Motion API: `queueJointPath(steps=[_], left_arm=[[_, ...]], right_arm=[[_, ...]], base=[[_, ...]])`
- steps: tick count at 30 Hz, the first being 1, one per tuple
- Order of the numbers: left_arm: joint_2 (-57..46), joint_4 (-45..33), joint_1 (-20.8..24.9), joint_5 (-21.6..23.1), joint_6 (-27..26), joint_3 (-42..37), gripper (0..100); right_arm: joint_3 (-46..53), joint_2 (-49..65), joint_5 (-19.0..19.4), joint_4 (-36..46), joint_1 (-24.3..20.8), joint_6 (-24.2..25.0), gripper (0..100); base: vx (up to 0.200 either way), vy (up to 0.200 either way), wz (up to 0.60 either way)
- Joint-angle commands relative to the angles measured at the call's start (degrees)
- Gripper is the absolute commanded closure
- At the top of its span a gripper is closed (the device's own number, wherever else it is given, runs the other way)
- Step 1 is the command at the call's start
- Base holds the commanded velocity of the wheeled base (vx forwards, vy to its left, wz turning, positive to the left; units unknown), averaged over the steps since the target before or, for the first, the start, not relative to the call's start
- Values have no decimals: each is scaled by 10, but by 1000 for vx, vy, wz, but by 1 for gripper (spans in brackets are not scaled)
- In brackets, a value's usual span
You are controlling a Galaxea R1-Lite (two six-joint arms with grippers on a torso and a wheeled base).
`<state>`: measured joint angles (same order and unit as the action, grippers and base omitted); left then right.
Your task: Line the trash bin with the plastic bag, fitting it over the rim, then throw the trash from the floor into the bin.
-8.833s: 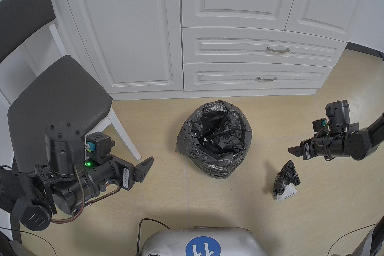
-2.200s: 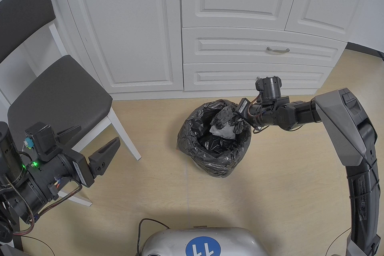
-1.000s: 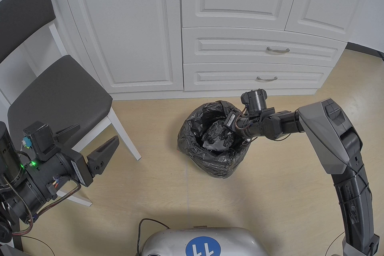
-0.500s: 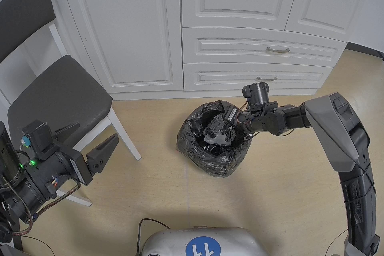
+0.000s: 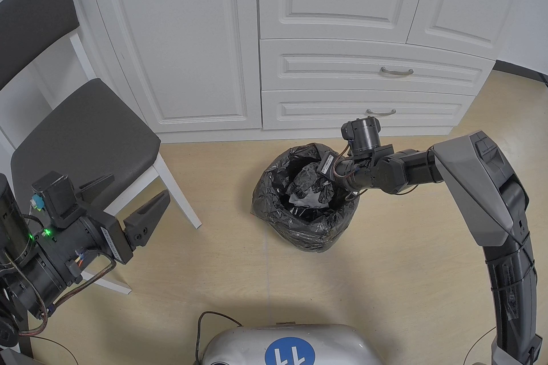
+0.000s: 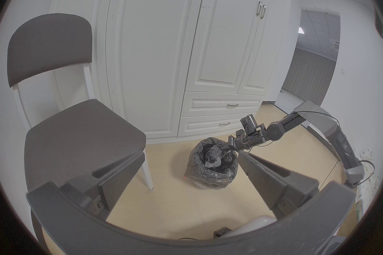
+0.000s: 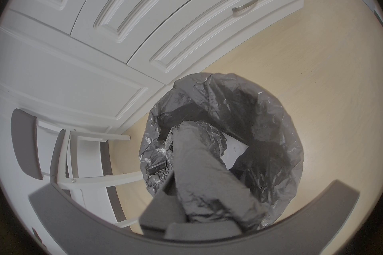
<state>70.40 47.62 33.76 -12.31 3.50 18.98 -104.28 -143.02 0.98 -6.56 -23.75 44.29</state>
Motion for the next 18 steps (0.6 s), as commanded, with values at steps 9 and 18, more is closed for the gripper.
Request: queueJointPath(steps=[9, 18], left_arm=[[1, 0, 0, -1, 0, 0, 0], [4, 0, -2, -1, 1, 0, 0]], right_arm=[[-7, -16, 0, 0, 4, -1, 0], [-3, -3, 0, 1, 3, -1, 0]], base=[[0, 0, 0], [0, 0, 0]])
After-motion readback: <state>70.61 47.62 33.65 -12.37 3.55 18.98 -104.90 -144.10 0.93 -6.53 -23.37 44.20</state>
